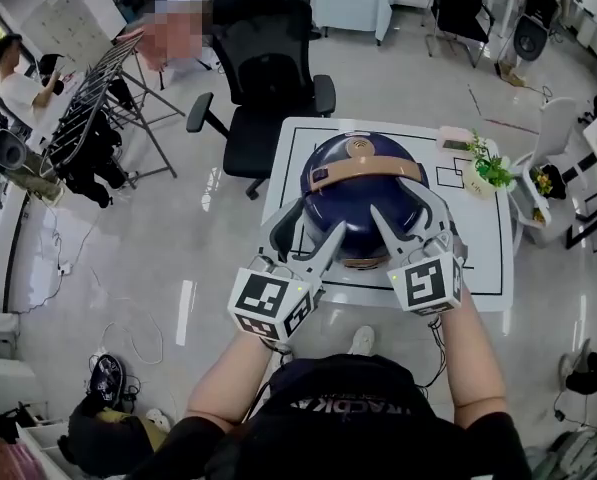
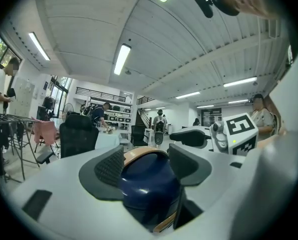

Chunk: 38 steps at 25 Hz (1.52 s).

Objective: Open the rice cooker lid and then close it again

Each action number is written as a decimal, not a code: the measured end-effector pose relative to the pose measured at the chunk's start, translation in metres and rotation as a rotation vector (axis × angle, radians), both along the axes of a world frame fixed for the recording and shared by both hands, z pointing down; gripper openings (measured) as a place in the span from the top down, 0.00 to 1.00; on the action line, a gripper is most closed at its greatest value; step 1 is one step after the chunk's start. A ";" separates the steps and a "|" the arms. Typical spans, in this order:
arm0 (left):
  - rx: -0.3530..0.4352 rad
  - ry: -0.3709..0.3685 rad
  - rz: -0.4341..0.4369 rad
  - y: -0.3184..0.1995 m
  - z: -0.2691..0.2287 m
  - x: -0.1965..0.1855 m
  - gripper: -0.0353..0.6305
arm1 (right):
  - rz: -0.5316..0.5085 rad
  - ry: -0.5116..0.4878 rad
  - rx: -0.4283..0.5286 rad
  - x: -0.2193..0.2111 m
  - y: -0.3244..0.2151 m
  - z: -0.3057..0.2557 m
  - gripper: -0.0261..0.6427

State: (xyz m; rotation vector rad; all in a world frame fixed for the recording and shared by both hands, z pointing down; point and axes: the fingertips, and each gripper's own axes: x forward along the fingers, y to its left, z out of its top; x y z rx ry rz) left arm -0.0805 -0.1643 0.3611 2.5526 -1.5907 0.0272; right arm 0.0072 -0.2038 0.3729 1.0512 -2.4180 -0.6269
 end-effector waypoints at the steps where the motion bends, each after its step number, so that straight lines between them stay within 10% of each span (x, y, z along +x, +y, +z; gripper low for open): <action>1: -0.001 0.001 -0.013 0.000 0.000 0.001 0.53 | -0.012 0.019 0.008 0.000 -0.002 0.002 0.67; 23: -0.012 -0.007 -0.198 -0.005 -0.001 0.010 0.53 | -0.186 0.316 0.144 -0.022 -0.039 0.034 0.67; 38: -0.031 0.003 -0.083 -0.041 0.002 -0.012 0.59 | -0.087 0.500 0.190 -0.044 -0.066 0.047 0.67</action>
